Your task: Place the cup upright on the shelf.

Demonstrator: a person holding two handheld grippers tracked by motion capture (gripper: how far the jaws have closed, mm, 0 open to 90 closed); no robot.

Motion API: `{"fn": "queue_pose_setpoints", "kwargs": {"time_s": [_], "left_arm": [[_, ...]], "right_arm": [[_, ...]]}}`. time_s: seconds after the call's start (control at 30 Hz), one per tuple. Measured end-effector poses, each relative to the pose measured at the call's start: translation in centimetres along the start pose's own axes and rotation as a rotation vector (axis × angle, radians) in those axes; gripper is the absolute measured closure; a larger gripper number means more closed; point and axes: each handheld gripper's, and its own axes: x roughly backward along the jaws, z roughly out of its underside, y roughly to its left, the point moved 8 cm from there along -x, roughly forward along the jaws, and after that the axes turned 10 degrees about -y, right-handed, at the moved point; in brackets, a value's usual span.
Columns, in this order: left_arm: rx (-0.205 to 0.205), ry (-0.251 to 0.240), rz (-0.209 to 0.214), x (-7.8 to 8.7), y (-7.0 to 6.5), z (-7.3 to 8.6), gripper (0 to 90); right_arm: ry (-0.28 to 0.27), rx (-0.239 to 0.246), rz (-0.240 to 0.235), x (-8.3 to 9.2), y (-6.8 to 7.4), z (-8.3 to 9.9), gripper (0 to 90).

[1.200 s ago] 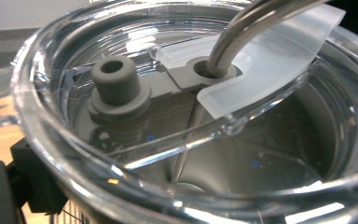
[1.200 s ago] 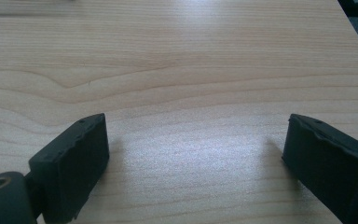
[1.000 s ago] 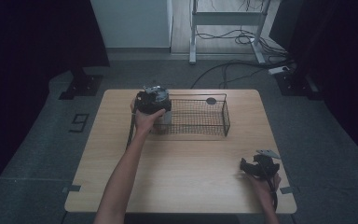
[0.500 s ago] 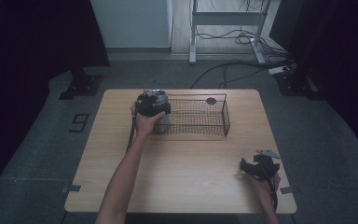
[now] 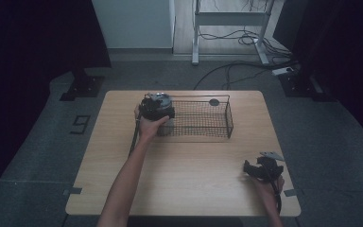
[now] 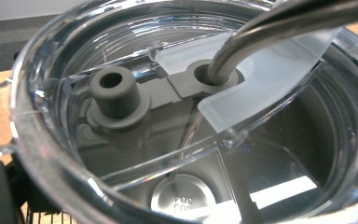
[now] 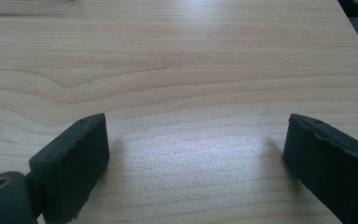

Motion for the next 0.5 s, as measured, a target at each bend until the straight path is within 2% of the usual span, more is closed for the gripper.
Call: {"fn": "queue_pose_setpoints", "kwargs": {"time_s": [0.33, 0.43, 0.5], "left_arm": [[0.000, -0.002, 0.018, 0.23, -0.05, 0.24, 3.1], [0.011, 0.000, 0.025, 0.29, 0.00, 0.19, 2.5], [0.037, -0.008, 0.040, 0.37, 0.03, 0.01, 1.7]], "right_arm": [[0.000, 0.000, 0.000, 0.00, 0.00, 0.00, 6.8], [0.000, 0.000, 0.000, 0.00, 0.00, 0.00, 6.8], [0.000, 0.000, 0.000, 0.00, 0.00, 0.00, 6.8]]}}
